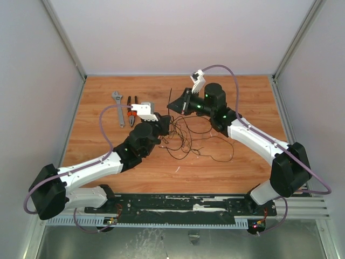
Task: Zip-tie the wires
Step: Tie the cable at the center of the board.
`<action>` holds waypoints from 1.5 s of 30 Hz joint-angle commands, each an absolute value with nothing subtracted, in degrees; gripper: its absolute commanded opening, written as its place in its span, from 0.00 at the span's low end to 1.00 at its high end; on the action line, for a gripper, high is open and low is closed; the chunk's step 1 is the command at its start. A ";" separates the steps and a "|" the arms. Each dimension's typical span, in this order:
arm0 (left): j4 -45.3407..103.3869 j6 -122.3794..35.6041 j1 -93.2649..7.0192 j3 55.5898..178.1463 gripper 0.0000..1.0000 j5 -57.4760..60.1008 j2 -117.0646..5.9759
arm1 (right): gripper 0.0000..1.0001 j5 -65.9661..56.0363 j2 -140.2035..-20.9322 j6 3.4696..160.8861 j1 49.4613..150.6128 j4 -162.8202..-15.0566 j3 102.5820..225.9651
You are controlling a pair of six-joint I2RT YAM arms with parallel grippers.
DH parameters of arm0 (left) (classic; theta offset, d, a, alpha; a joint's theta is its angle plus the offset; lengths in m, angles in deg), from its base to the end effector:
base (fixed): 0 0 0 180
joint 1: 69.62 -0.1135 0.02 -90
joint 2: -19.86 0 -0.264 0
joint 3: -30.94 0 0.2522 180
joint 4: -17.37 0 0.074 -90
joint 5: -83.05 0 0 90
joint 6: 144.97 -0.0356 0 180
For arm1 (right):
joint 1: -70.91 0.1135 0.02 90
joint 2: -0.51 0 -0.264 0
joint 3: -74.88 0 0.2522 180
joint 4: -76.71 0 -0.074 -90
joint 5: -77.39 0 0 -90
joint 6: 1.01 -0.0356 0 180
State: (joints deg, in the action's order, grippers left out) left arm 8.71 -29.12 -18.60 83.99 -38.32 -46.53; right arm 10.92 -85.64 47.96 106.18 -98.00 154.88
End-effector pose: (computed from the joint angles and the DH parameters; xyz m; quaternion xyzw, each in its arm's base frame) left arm 0.1803 -0.1933 0.2887 -0.0245 0.7309 -0.2498 0.6346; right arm 0.2837 0.2181 0.3287 -0.0909 0.7633 0.5070 0.3899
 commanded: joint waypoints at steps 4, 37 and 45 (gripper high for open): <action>12.23 -27.96 -18.43 80.32 0.00 -37.38 -47.90 | 0.00 8.22 -83.77 48.56 105.91 -103.87 160.11; 10.01 -25.65 -18.38 75.78 0.00 -38.16 -51.68 | 0.00 7.70 -81.69 50.28 104.91 -101.66 164.66; 10.29 -26.67 -18.37 76.40 0.00 -38.93 -52.20 | 0.00 6.73 -80.33 51.52 104.53 -100.71 165.20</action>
